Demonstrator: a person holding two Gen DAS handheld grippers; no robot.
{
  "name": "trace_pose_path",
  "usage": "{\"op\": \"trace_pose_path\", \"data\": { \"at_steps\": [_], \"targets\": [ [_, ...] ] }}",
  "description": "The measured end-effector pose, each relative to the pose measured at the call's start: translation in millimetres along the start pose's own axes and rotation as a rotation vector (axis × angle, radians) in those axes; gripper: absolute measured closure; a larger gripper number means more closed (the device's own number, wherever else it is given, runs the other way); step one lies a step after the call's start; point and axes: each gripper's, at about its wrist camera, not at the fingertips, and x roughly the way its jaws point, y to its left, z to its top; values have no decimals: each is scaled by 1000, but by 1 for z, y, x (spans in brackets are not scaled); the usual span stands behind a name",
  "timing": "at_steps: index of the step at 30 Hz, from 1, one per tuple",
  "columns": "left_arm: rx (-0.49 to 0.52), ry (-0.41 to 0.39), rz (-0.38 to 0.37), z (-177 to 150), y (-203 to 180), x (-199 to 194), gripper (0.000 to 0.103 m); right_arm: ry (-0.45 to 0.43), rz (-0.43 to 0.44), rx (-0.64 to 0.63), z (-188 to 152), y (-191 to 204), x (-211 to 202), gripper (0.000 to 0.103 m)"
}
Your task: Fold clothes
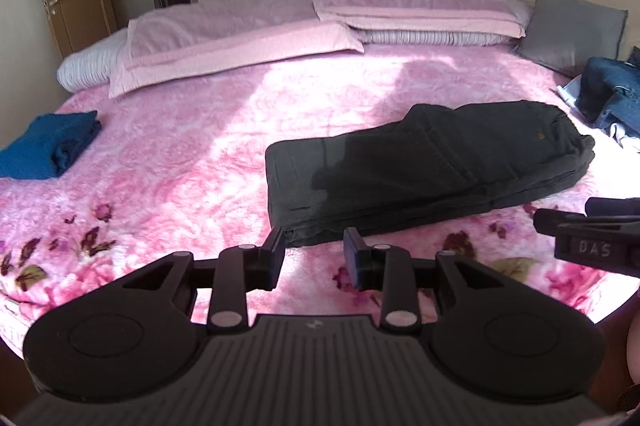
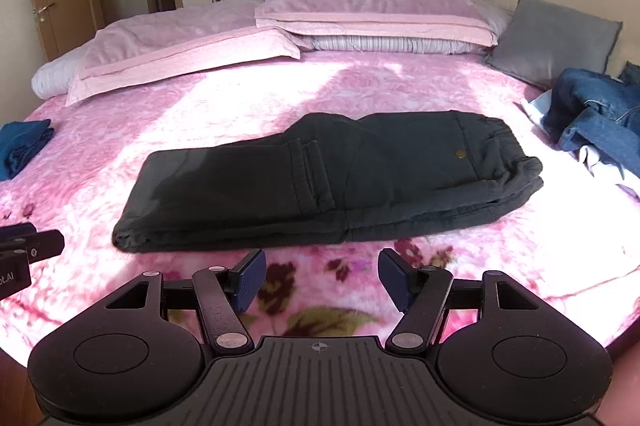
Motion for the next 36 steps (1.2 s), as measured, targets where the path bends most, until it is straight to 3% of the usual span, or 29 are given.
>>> {"op": "trace_pose_path", "data": {
  "at_steps": [13, 36],
  "targets": [
    [45, -50, -6, -12, -17, -35, 73, -35, 6, 2, -16, -6, -36, 37],
    [79, 22, -58, -1, -29, 18, 73, 15, -57, 5, -11, -21, 2, 37]
  ]
}}
